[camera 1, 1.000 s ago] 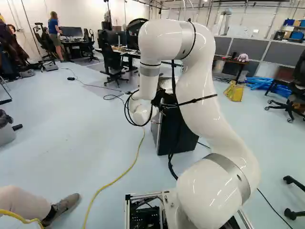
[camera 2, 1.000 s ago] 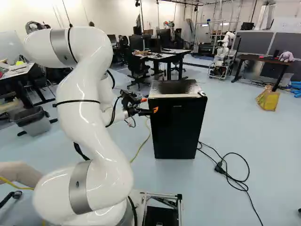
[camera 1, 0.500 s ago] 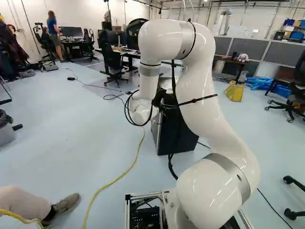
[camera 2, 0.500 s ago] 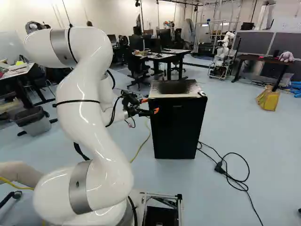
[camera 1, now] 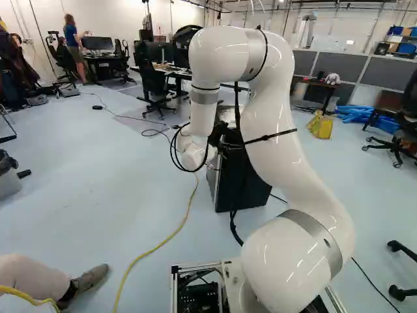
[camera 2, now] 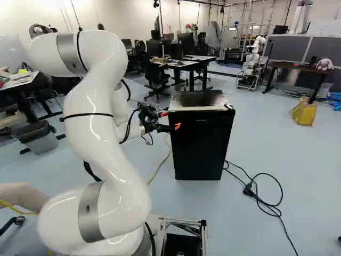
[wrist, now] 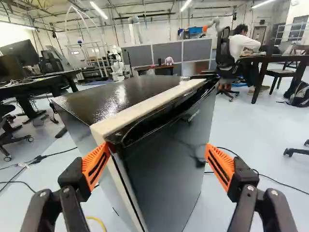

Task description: Grab a drink from the fridge

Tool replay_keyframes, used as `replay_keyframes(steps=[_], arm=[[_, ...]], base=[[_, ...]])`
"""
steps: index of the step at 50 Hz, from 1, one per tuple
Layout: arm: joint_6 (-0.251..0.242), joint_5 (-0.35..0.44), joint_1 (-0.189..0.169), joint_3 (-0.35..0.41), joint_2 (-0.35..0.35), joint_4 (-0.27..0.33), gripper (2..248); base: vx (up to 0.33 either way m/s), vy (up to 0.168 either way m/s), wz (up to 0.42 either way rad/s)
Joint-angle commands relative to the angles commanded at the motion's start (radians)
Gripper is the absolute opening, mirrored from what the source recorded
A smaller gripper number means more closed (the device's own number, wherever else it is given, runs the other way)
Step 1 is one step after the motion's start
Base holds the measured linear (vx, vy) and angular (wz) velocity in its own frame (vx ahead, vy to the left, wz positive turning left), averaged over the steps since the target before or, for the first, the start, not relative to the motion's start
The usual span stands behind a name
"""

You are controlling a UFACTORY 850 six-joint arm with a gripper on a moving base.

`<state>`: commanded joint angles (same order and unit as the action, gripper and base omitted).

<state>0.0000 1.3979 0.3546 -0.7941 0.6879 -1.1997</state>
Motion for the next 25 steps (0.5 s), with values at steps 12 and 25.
replay_keyframes(steps=[12, 25], arm=[[0.0, 0.0, 0.012, 0.003, -0.002, -0.011, 247], [0.0, 0.0, 0.037, 0.008, -0.004, -0.012, 247]], base=[[0.0, 0.0, 0.0], [0.0, 0.0, 0.0]])
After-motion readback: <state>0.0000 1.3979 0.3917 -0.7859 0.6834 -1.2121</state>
